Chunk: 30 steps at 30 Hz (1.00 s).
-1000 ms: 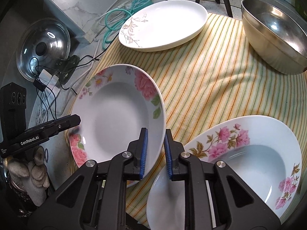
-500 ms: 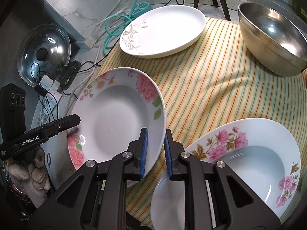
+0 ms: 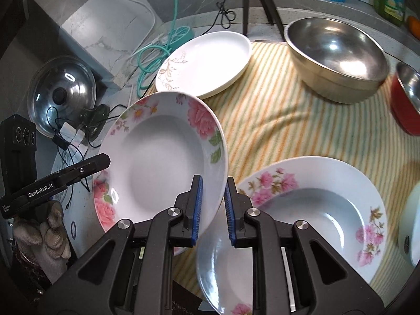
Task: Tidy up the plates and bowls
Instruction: 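Lift the pink-rose plate and lower it onto the pink-blossom plate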
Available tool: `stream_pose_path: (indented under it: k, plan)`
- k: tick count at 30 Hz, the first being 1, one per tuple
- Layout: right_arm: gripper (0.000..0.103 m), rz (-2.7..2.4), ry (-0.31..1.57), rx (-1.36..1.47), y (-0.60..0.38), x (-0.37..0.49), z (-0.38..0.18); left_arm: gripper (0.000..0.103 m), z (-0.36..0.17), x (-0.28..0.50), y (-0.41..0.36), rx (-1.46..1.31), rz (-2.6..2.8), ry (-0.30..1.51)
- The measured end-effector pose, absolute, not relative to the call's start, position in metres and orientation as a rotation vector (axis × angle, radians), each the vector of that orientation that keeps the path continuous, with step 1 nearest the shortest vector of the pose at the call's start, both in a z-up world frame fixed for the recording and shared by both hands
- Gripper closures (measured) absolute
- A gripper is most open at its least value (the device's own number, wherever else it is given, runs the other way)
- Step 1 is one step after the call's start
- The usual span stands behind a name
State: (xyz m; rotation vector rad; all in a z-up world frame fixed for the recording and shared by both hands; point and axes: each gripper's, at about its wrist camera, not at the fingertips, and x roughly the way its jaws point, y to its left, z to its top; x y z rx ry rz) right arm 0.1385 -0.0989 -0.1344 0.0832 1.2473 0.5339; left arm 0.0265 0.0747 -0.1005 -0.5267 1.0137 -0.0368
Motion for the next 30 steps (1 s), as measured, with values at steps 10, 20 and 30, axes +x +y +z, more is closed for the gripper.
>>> stream_pose_path:
  k: [10,20,30]
  plan:
    - [0.086,0.409,1.236,0.149,-0.158,0.124,-0.126,0.078,-0.1,0.05,0.028,-0.473,-0.175,1.05]
    - [0.086,0.3,1.254,0.196,-0.214,0.107,-0.131,0.078,-0.106,0.064,-0.02,-0.412,-0.301,1.105]
    - [0.086,0.219,1.278,0.219,-0.248,0.09,-0.141,0.078,-0.116,0.068,-0.054,-0.344,-0.386,1.166]
